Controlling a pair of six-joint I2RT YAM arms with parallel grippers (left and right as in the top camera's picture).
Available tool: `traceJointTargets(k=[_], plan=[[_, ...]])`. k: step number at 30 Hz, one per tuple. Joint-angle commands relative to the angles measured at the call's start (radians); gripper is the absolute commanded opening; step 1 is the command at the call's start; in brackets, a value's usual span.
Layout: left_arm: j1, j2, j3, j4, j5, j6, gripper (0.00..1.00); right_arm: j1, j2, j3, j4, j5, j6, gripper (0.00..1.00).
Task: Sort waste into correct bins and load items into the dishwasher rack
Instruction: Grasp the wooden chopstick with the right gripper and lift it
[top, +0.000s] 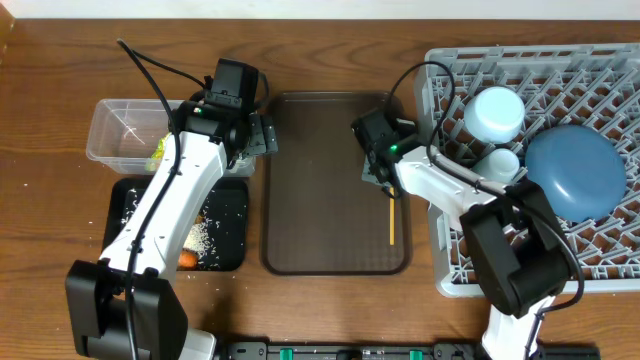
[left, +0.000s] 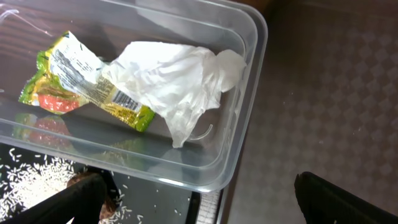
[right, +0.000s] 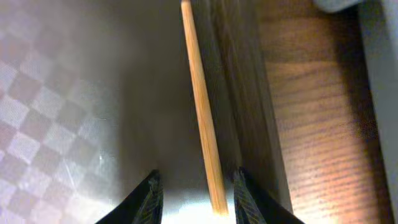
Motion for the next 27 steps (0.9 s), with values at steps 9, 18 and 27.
traceJointTargets(k=[9,18,27], plan=[[0.002,0.012,-0.005,-0.003,-0.012,0.013,0.98,-0.016,0.063,-0.026,0.007,-0.030,0.018,0.01],[0.003,0.012,-0.005,-0.003,-0.012,0.013,0.98,-0.016,-0.013,0.027,0.029,-0.030,-0.115,0.01],[0.003,0.012,-0.005,-0.003,-0.012,0.013,0.98,-0.028,-0.242,0.051,0.074,-0.030,-0.223,0.01]])
